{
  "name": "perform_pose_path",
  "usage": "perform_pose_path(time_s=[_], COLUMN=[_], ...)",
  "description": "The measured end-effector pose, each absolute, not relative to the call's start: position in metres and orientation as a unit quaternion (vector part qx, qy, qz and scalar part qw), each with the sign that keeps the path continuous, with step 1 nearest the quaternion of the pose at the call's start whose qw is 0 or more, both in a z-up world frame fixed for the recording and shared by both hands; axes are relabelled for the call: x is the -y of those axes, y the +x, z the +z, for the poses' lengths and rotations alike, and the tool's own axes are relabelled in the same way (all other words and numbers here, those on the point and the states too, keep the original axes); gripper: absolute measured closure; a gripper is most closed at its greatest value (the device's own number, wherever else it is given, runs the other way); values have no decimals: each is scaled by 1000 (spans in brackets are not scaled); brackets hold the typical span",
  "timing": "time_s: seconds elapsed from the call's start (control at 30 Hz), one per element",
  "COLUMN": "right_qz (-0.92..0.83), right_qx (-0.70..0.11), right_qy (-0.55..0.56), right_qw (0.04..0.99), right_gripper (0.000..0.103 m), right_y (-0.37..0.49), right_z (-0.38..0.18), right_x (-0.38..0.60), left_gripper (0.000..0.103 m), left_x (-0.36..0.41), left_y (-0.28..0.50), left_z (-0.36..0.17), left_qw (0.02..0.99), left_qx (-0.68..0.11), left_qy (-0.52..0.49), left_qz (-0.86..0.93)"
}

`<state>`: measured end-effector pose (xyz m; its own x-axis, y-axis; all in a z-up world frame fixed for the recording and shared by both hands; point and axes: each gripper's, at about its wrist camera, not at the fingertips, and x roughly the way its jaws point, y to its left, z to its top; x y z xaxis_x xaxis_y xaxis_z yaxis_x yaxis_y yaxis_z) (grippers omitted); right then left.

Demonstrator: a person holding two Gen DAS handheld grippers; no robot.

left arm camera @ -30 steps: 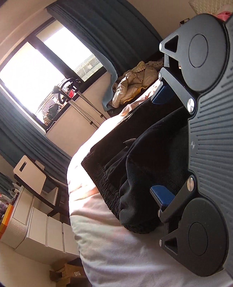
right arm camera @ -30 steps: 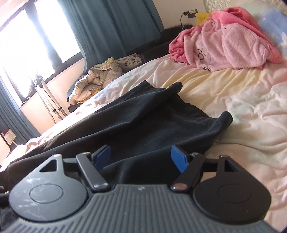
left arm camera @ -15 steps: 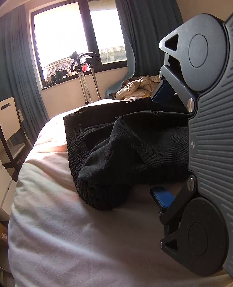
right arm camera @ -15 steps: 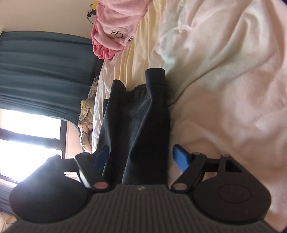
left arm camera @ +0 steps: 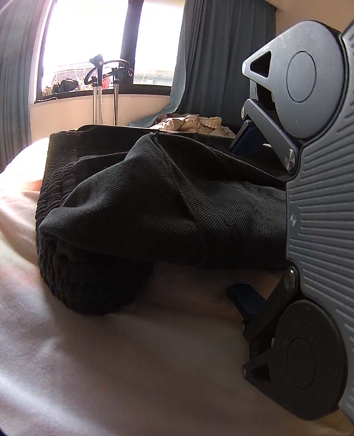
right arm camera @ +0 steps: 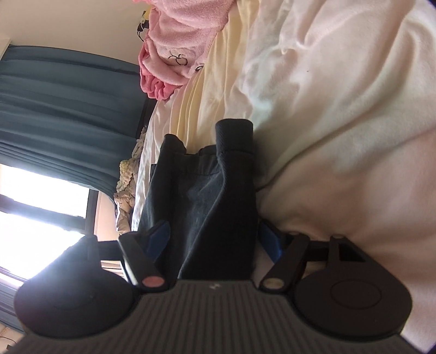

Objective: Fold clothes
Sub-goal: 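Grasp the waistband with the left gripper while the right gripper grasps the leg hems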

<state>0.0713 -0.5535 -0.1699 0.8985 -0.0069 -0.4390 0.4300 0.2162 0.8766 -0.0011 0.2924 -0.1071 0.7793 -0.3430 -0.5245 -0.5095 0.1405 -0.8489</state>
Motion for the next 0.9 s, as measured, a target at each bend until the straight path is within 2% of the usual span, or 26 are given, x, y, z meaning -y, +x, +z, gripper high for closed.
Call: perform_pose_path(time_s=[0.1, 0.2, 0.3, 0.37, 0.47, 0.63, 0.7, 0.77, 0.8, 0.83, 0.9], right_qz=[-145, -151, -151, -148, -149, -154, -161, -168, -173, -178, -181], right_qx=[-169, -172, -171, -170, -177, -184, -183, -185, -185, -182, -173], right_qy=[599, 574, 558, 550, 546, 527, 525, 514, 510, 513, 516], right_qw=[769, 786, 798, 804, 805, 815, 816, 820, 822, 820, 819], right_gripper=[31, 36, 42, 42, 43, 54, 54, 63, 76, 83, 89], right_y=[78, 85, 90, 94, 100, 108, 110, 111, 111, 110, 109], right_z=[-173, -170, -166, -164, -170, -180, -178, -177, -176, -177, -176], right_x=[555, 553, 547, 543, 544, 546, 544, 540, 539, 539, 538], left_gripper=[2, 5, 5, 5, 19, 19, 26, 26, 26, 26, 26], left_x=[-287, -282, -272, -267, -258, -251, -252, -248, -245, -241, -235], left_y=[2, 6, 14, 21, 29, 35, 39, 44, 47, 50, 55], left_z=[-103, -95, -87, -87, -85, -85, -87, -87, -87, -86, -85], left_qw=[696, 714, 731, 735, 751, 760, 760, 766, 769, 773, 780], left_qx=[-321, -307, -322, -340, -361, -374, -378, -384, -388, -393, -401], left_qy=[-640, -628, -602, -586, -550, -526, -521, -508, -499, -490, -474], left_qz=[54, 27, 18, 26, 64, 78, 86, 91, 91, 87, 77])
